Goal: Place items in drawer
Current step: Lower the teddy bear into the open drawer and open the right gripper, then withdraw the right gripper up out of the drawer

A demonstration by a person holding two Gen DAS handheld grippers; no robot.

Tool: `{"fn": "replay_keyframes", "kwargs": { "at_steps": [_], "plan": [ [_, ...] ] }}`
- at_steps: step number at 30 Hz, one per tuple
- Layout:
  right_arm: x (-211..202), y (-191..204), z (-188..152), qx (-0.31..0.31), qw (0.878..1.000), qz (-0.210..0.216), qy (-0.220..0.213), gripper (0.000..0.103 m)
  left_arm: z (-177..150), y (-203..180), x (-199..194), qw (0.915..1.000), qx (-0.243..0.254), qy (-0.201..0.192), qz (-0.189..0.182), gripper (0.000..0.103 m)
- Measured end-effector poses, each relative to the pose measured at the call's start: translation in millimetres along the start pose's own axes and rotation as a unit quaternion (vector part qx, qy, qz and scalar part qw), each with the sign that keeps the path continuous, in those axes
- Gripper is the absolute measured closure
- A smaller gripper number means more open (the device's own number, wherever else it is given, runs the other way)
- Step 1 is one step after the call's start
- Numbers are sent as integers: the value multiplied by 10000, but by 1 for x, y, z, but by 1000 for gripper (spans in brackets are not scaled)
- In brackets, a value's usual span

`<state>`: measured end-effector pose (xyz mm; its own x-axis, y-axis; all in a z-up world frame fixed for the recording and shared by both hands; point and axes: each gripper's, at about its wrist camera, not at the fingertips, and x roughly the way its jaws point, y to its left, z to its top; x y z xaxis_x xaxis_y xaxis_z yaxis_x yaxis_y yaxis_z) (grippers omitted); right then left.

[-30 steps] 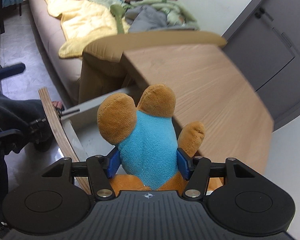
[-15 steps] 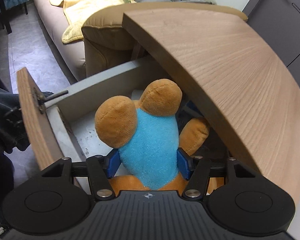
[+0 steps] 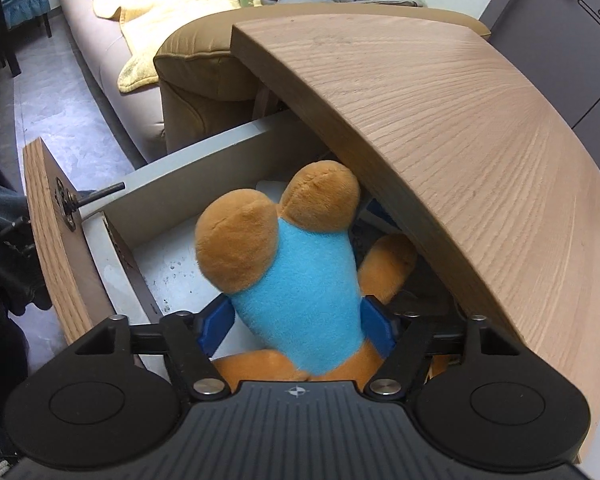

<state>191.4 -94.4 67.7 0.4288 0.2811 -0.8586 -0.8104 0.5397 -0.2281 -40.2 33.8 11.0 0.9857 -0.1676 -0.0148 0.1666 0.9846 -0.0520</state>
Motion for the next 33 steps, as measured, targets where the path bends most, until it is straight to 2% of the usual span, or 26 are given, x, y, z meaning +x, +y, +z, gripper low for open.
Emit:
{"fn": "replay_keyframes", "kwargs": {
  "at_steps": [3,8,14,19,26,31,33],
  "plan": [
    [-9,-4,-1,104,9999,58,-93,11,-1,0,1,10000,8,2,3,1],
    [-32,-4,-2,162,9996,32,-237,11,-1,1,1,10000,0,-7,6,1],
    [-77,-3,-8,338,9973,-159,-633,11,-1,2,2,10000,-24,-33,1,1],
    [-120,-3,-24,659,9898,-366,-1206,2,-1,1,0,10000,-2,15,51,1],
    [-157,3,-64,1165,9650,-879,-2180,0,-1,1,-3,9999,44,-1,104,1],
    [-161,9,-103,1628,9463,-1011,-2603,0,-2,-6,-6,9996,287,-55,38,1],
    [-160,10,-119,1887,9350,-1046,-2813,0,-2,-5,-6,9995,308,-64,43,1]
  ]
}}
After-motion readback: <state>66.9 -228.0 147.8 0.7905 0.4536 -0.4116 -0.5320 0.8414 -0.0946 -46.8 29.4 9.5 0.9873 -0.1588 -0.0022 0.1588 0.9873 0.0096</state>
